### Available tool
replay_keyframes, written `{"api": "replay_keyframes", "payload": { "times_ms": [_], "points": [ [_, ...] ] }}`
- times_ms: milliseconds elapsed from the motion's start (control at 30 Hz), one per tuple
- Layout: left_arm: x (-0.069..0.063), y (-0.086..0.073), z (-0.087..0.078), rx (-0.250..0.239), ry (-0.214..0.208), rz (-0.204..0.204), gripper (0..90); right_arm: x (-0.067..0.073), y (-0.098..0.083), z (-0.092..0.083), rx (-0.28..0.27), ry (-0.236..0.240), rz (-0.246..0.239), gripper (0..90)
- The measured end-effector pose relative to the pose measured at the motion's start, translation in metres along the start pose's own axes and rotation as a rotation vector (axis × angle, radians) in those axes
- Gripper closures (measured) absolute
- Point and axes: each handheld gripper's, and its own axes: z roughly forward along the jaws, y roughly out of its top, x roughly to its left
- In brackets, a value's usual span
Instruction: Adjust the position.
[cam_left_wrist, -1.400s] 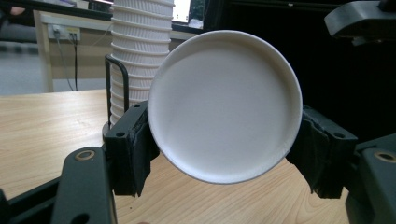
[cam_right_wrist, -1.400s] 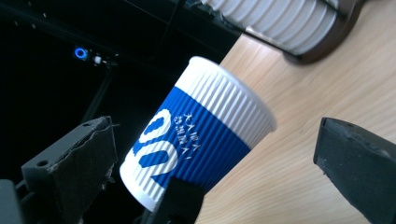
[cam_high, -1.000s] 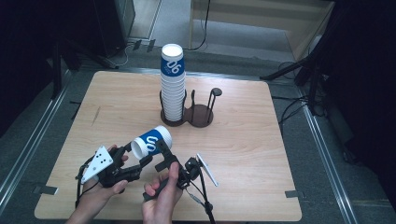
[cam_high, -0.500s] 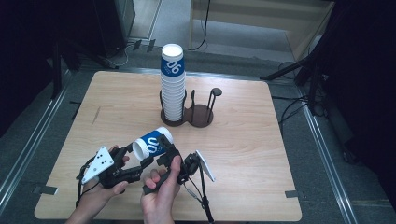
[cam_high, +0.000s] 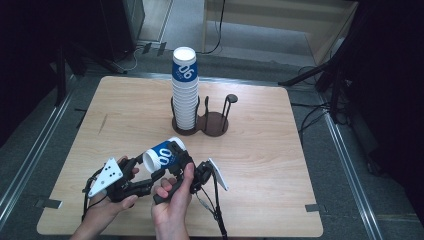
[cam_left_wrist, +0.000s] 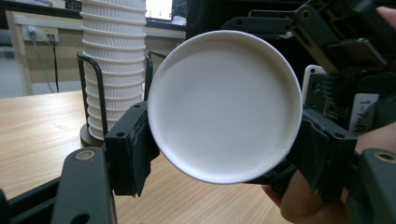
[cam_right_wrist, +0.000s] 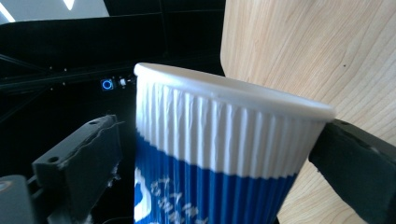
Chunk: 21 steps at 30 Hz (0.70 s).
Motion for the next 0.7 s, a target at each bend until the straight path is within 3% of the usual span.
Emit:
{"api": "replay_keyframes", "payload": {
  "times_ms": [333, 367, 433, 467, 533, 567, 700],
  "points": [
    [0.0, 0.001, -0.001, -0.007, -0.005, 0.023, 29.0, -0.003, 0.001, 0.003, 0.016, 0.024, 0.032, 17.8],
    [0.0, 0.001, -0.002, -0.005, -0.007, 0.021, 28.7, -0.003, 0.001, 0.003, 0.021, 0.048, 0.038, 19.5],
    [0.001, 0.001, -0.003, -0.006, -0.02, 0.005, 28.3, -0.003, 0.0, 0.003, 0.019, 0.05, 0.02, 20.5],
    [0.004, 0.002, -0.005, -0.016, -0.038, -0.024, 28.4, -0.003, 0.001, 0.003, 0.016, 0.058, 0.017, 21.0],
    [0.006, 0.003, -0.007, -0.021, -0.044, -0.033, 28.7, -0.002, 0.001, 0.002, 0.011, 0.062, 0.008, 21.3],
    [0.008, 0.004, -0.009, -0.033, -0.047, -0.038, 25.3, 0.0, 0.002, 0.0, 0.004, 0.068, -0.001, 21.6],
    [0.011, 0.006, -0.013, -0.005, -0.032, -0.037, 13.6, 0.002, 0.005, -0.001, -0.02, 0.081, -0.039, 22.0]
  ]
}}
